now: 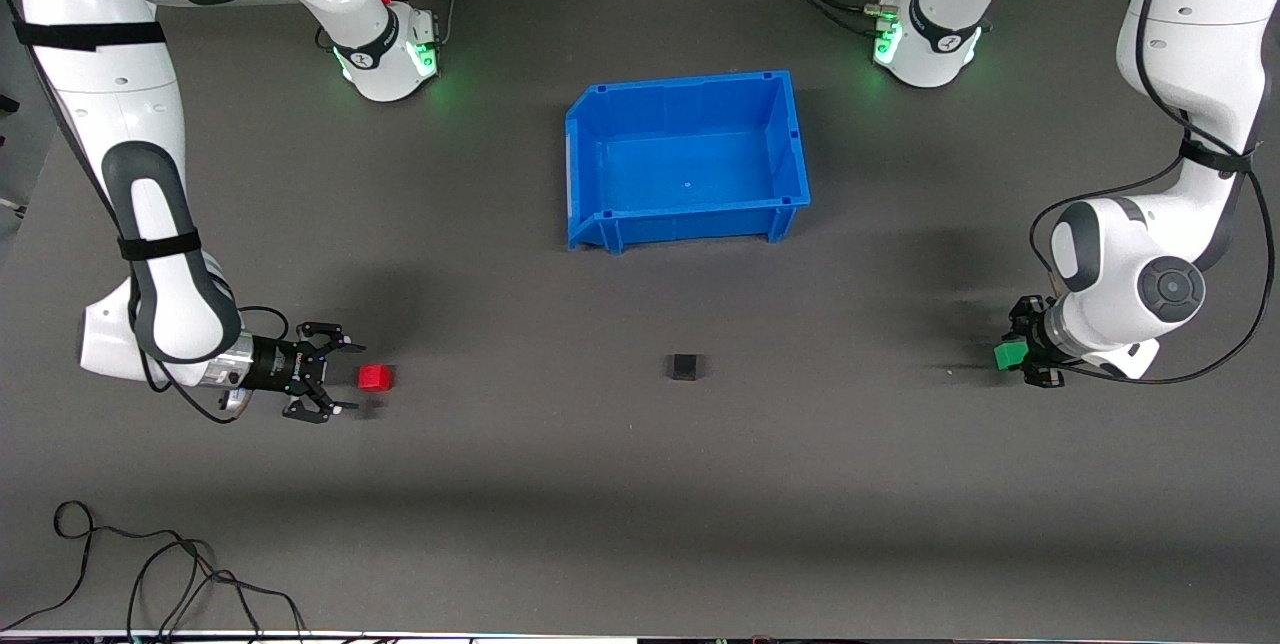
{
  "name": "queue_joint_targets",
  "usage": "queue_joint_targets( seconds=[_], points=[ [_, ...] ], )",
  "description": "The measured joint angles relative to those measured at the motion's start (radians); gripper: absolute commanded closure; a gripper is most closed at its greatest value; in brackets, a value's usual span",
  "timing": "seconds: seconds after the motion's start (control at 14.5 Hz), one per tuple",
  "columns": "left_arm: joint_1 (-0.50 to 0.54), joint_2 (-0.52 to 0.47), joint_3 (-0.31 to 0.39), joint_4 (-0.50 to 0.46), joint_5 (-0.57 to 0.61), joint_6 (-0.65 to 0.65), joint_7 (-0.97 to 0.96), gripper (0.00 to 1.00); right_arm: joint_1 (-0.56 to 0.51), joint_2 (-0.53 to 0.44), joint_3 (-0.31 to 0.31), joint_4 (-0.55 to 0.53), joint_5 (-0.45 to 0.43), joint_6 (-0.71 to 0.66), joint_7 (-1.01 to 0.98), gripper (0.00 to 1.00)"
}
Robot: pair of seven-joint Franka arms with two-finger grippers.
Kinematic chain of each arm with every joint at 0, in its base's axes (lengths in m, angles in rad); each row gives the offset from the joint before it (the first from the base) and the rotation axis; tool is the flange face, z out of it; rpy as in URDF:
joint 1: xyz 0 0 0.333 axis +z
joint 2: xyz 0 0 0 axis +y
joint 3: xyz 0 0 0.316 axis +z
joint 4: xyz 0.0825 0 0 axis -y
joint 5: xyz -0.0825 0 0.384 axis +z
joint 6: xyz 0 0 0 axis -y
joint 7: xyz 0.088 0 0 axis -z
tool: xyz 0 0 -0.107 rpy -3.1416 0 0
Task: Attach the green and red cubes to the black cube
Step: 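Close the right gripper on the red cube while the left gripper grasps the green cube, then carry the red cube toward the black cube while the left gripper carries the green cube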
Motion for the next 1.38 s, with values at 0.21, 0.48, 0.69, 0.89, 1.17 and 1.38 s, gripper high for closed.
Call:
queue_joint_targets(
  seconds=[0.21,0.48,0.69,0.89,1.17,1.38],
  points=[
    [0.006,0.000,0.001,0.000,0.013,0.002,0.000,0.47,0.000,0.011,0.000,0.000,0.001,0.000,-0.001,0.00],
    [0.007,0.007,0.001,-0.001,0.015,0.015,0.000,1.00,0.001,0.024,0.003,0.000,0.003,0.000,-0.003,0.09],
    [0.006,0.007,-0.001,0.005,0.016,0.017,0.001,1.00,0.001,0.025,0.004,0.001,0.005,0.002,-0.003,0.29],
    [-0.020,0.006,-0.021,0.033,0.015,0.017,0.003,1.00,0.001,0.025,0.004,0.002,0.006,0.002,-0.004,0.50],
    [-0.147,0.005,-0.032,0.099,0.011,-0.027,-0.088,1.00,0.001,0.025,0.004,0.007,0.006,0.002,-0.005,0.70],
    [-0.242,0.005,-0.034,0.135,0.011,-0.057,-0.159,1.00,0.001,0.022,0.004,0.019,0.006,0.002,-0.007,0.80]
  ],
)
